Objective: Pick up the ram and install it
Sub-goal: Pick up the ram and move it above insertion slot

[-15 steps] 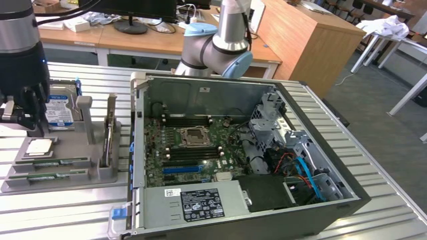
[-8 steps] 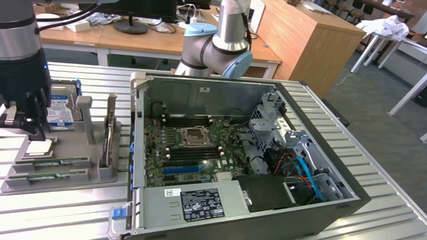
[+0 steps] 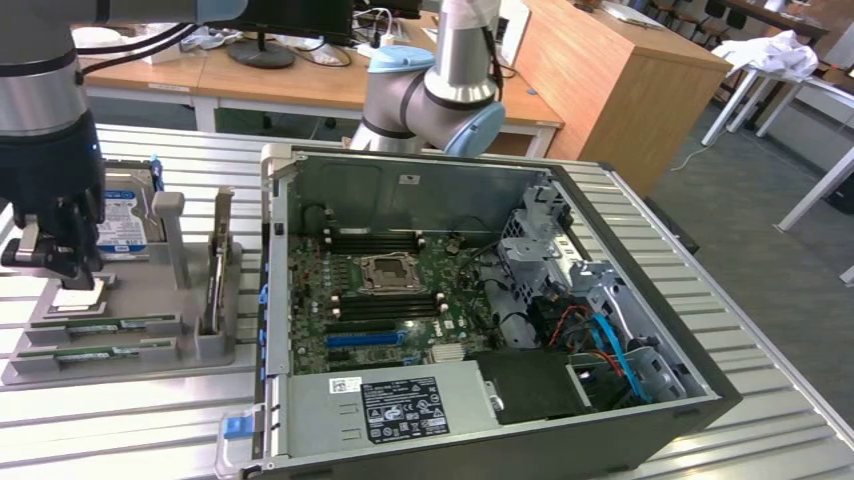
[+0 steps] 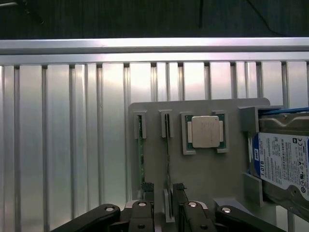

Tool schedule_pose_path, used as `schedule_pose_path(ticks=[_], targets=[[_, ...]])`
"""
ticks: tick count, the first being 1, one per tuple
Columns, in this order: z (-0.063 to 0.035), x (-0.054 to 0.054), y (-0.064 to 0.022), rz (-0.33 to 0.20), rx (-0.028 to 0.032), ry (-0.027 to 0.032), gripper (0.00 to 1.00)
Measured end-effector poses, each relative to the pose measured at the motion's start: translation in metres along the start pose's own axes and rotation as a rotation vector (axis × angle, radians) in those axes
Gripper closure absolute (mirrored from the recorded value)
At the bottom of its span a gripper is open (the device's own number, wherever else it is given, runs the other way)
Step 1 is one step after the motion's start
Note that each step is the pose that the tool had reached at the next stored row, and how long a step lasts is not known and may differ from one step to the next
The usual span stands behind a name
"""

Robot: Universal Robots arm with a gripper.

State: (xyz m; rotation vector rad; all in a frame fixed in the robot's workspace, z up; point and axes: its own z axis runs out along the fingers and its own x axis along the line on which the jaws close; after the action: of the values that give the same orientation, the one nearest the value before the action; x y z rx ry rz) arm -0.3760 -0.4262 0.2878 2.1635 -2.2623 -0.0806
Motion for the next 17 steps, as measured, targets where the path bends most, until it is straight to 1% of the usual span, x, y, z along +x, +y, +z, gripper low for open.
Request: schedule_pose_path(ticks=[17], targets=[[0.021,0.001,-0.0009,0.0,0.0,0.0,0.7]])
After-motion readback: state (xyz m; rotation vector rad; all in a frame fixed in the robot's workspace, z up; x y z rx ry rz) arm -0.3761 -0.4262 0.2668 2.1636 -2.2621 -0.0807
